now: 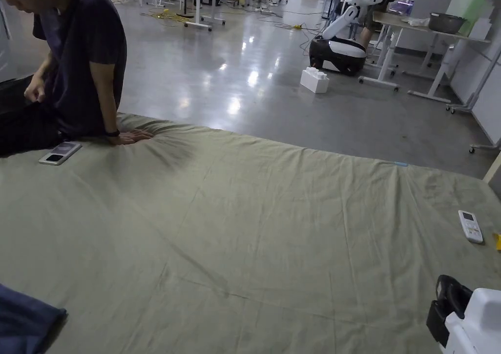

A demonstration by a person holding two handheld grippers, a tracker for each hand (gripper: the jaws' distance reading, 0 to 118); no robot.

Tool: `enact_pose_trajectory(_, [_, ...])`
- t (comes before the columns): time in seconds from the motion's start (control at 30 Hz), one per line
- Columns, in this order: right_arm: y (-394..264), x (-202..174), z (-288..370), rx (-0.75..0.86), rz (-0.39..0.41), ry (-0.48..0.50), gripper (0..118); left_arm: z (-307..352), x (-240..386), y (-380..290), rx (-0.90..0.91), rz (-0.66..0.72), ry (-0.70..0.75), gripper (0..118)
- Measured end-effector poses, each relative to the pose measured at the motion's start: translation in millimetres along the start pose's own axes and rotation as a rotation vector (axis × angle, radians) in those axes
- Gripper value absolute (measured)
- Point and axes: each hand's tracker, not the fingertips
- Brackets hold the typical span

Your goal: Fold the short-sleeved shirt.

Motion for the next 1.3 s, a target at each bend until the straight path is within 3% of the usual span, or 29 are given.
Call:
enact_pose_trajectory(0.2, [-9,-4,0,-0.024,-0.003,0.005,3,-32,-22,11,-0.034,-0.045,0.118,26])
enact_pose_trajectory(0.27, [-10,-4,1,-0.026,0.000,0.010,3,-37,-20,10,-0.043,-0.078,0.151,36])
enact_pose_trajectory(0.33, [-11,-4,1,-0.029,0.003,0.014,3,-35,-3,3,-0.028,-0.153,0.269,37])
enact_pose_trajectory(0.4, [-13,-3,0,-0.032,0.000,0.017,3,-40,10,0,-0.033,-0.278,0.449,51])
enact_pose_trajectory(0.47, [-14,-3,-1,-0.037,-0.002,0.022,3,-34,33,-9,-0.003,-0.341,0.533,53])
enact_pose_trajectory(0.63, [-16,-3,1,-0.034,-0.012,0.029,3,-18,72,-14,0.064,-0.328,0.542,53])
enact_pose_trajectory(0.73, [-17,-3,3,-0.029,-0.009,0.037,3,0,119,-37,0.215,-0.349,0.492,53])
enact_pose_trajectory(0.87, [-20,-3,4,-0.021,-0.028,0.042,3,17,185,-73,0.379,-0.307,0.263,53])
enact_pose_trajectory(1.1, [-21,-12,0,-0.011,-0.064,0.047,3,6,288,-121,0.604,-0.257,0.035,50])
enact_pose_trajectory(1.3, [-17,-16,-5,0.008,-0.077,0.038,3,-8,357,-143,0.814,-0.337,0.009,46])
